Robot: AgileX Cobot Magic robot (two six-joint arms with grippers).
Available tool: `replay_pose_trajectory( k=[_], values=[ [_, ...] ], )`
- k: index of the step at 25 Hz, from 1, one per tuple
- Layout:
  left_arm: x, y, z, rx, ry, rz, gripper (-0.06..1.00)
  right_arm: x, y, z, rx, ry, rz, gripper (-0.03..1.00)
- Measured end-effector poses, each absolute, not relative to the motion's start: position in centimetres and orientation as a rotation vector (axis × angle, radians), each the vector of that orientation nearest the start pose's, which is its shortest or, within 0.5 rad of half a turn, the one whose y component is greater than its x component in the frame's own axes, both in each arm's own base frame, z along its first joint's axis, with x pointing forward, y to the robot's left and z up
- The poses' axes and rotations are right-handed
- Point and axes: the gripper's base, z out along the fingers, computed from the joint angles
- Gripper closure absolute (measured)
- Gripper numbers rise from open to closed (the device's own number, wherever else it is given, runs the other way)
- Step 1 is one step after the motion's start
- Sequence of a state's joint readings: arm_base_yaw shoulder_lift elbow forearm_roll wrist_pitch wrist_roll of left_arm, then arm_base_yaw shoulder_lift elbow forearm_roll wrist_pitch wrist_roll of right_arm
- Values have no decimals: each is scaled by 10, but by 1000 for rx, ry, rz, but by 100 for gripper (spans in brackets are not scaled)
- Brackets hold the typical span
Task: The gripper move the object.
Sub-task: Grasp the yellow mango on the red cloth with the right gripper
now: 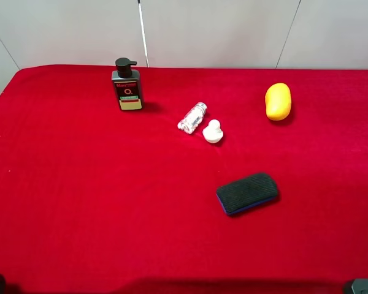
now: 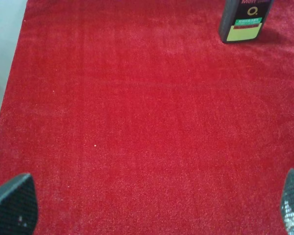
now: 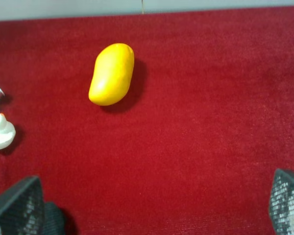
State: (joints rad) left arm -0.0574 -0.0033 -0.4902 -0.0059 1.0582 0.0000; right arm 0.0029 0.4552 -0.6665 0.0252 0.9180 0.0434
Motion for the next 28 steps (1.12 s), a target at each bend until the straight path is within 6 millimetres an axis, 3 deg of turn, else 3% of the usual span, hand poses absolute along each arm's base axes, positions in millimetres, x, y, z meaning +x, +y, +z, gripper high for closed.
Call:
replay_pose_trajectory(
  k=[19,28],
  values=[
    [-4,0,275,59,2048,-36,-5,182,3,388,-39,2382,20,27],
    [-4,0,275,59,2048,-36,-5,231,8,392,-73,2502,31,27]
  ],
)
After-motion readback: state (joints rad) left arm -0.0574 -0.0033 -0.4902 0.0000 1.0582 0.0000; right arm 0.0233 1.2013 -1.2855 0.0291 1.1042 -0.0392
